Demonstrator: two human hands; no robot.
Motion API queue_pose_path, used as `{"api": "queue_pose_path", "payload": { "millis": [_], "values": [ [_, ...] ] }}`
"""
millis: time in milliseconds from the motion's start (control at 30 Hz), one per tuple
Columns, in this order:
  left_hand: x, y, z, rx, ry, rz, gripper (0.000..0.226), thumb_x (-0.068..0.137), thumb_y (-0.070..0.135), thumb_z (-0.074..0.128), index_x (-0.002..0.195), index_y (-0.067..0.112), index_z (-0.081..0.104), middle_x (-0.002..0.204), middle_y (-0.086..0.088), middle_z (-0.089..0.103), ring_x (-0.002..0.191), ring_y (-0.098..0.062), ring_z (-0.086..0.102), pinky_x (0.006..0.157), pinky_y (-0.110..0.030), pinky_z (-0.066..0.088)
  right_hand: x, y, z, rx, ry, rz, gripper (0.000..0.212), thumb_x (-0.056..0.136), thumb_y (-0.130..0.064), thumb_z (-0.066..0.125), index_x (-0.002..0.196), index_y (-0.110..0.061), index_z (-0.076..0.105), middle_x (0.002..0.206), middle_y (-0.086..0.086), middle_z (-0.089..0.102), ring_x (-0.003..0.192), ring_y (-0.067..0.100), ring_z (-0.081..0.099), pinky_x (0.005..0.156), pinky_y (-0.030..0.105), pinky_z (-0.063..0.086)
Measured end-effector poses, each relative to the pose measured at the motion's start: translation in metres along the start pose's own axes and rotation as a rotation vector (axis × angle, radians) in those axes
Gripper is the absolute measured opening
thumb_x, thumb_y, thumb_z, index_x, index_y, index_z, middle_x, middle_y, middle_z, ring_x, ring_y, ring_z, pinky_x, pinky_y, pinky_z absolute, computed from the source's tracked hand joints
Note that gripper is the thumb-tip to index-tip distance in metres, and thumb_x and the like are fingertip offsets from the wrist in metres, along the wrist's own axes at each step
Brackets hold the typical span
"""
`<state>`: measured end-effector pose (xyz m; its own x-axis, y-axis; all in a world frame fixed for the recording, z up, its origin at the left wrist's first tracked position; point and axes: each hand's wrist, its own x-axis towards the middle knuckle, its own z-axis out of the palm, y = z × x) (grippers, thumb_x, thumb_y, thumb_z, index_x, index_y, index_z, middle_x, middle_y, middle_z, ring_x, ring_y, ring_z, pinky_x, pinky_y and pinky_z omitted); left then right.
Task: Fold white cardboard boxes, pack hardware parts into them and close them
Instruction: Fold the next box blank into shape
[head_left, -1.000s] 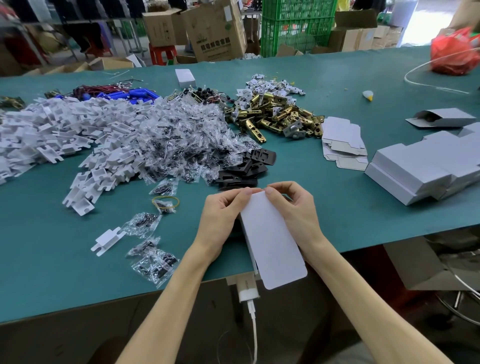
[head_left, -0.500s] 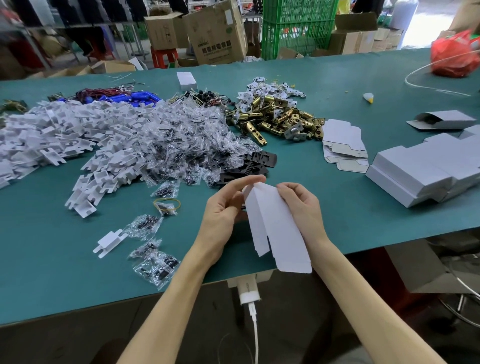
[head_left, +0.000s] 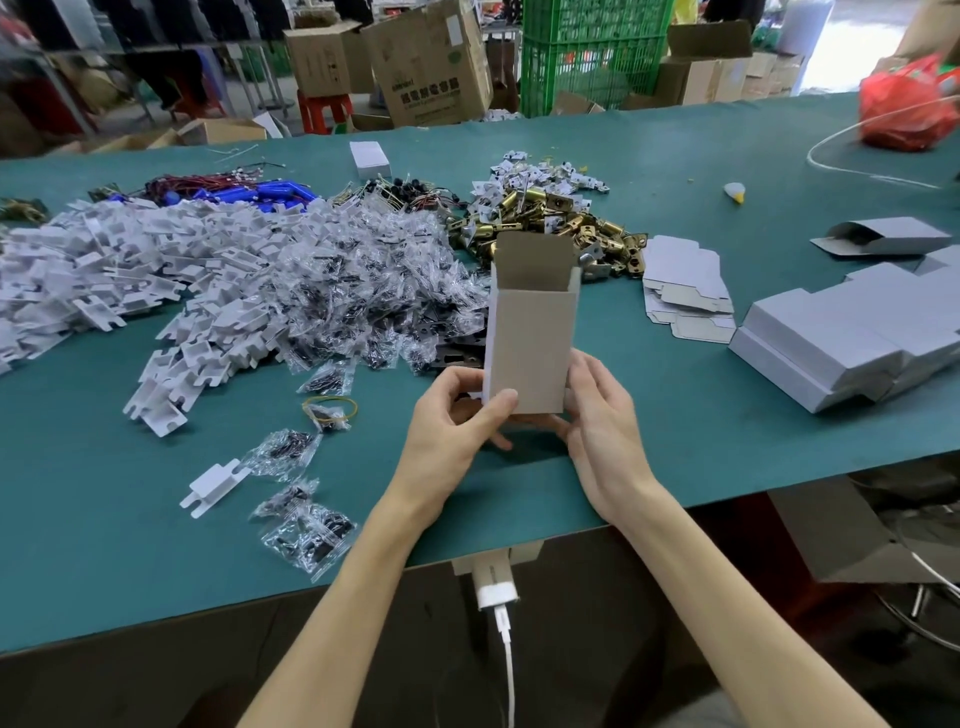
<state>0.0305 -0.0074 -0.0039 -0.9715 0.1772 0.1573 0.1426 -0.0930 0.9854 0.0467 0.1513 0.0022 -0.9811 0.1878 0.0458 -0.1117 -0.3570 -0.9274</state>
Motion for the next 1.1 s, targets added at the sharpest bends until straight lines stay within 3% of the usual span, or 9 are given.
{"api": "queue_pose_path", "payload": {
  "millis": [167,333,400,533,633,767,967,1100],
  "values": [
    [0.001,0.000,0.002,0.016,0.017,-0.011,0.027,0.093,0.014,0.075,0.113,0.001,0.063,0.106,-0.013,0.075,0.090,-0.027,0.072,0.068,-0.033,0.061,-0.001,-0.001,0.001,0.034,-0.057,0.013,0.038,0.103,-0.037,0.050,0.128,-0.010,0.061,0.122,0.012,0.072,0.116,0.031,0.068,0.091,0.045,0.059],
    [0.000,0.003,0.002,0.001,0.032,-0.010,0.040,0.089,0.034,0.073,0.116,0.006,0.066,0.111,-0.010,0.076,0.098,-0.018,0.071,0.081,-0.033,0.061,-0.002,0.001,0.000,-0.034,-0.091,0.000,0.036,0.097,-0.029,0.065,0.126,-0.008,0.064,0.119,0.011,0.073,0.111,0.032,0.069,0.083,0.045,0.060],
    [0.000,0.003,0.001,-0.036,0.058,-0.015,0.039,0.090,0.037,0.070,0.116,0.007,0.067,0.113,-0.009,0.076,0.101,-0.017,0.071,0.087,-0.030,0.059,-0.003,0.002,0.001,-0.104,-0.124,-0.012,0.037,0.094,-0.031,0.069,0.124,-0.010,0.066,0.116,0.010,0.074,0.107,0.029,0.070,0.075,0.038,0.060],
    [0.000,0.001,0.001,-0.078,0.087,-0.019,0.040,0.093,0.041,0.065,0.115,0.006,0.067,0.111,-0.007,0.077,0.100,-0.016,0.072,0.084,-0.029,0.059,-0.004,0.001,0.002,-0.140,-0.151,-0.018,0.037,0.093,-0.032,0.071,0.124,-0.012,0.067,0.113,0.009,0.075,0.103,0.025,0.072,0.066,0.029,0.058],
    [0.002,-0.001,0.000,-0.092,0.119,-0.033,0.040,0.094,0.045,0.060,0.113,0.010,0.067,0.109,-0.005,0.077,0.101,-0.018,0.071,0.088,-0.035,0.060,-0.004,0.001,0.001,-0.146,-0.152,-0.015,0.038,0.092,-0.033,0.071,0.123,-0.012,0.068,0.112,0.008,0.075,0.101,0.024,0.072,0.064,0.028,0.057],
    [0.004,-0.003,0.000,-0.084,0.148,-0.035,0.041,0.095,0.046,0.059,0.112,0.009,0.063,0.105,0.000,0.077,0.098,-0.014,0.072,0.082,-0.029,0.059,-0.005,0.002,0.001,-0.162,-0.150,-0.011,0.039,0.090,-0.036,0.072,0.121,-0.012,0.069,0.110,0.010,0.075,0.098,0.022,0.071,0.061,0.027,0.055],
    [0.005,-0.005,-0.002,-0.091,0.168,-0.073,0.049,0.093,0.047,0.059,0.118,0.006,0.061,0.116,-0.014,0.074,0.113,-0.035,0.069,0.096,-0.050,0.057,-0.004,0.004,0.008,-0.319,-0.102,-0.075,0.034,0.095,-0.043,0.061,0.115,-0.017,0.067,0.105,-0.002,0.073,0.093,0.012,0.069,0.062,0.028,0.056],
    [0.005,-0.005,-0.002,-0.085,0.189,-0.095,0.048,0.090,0.048,0.061,0.117,0.009,0.060,0.117,-0.011,0.073,0.113,-0.031,0.070,0.099,-0.051,0.057,0.003,0.005,0.011,-0.478,-0.066,-0.154,0.026,0.101,-0.044,0.055,0.116,-0.024,0.061,0.111,-0.008,0.068,0.097,0.003,0.065,0.072,0.022,0.055]
  ]
}}
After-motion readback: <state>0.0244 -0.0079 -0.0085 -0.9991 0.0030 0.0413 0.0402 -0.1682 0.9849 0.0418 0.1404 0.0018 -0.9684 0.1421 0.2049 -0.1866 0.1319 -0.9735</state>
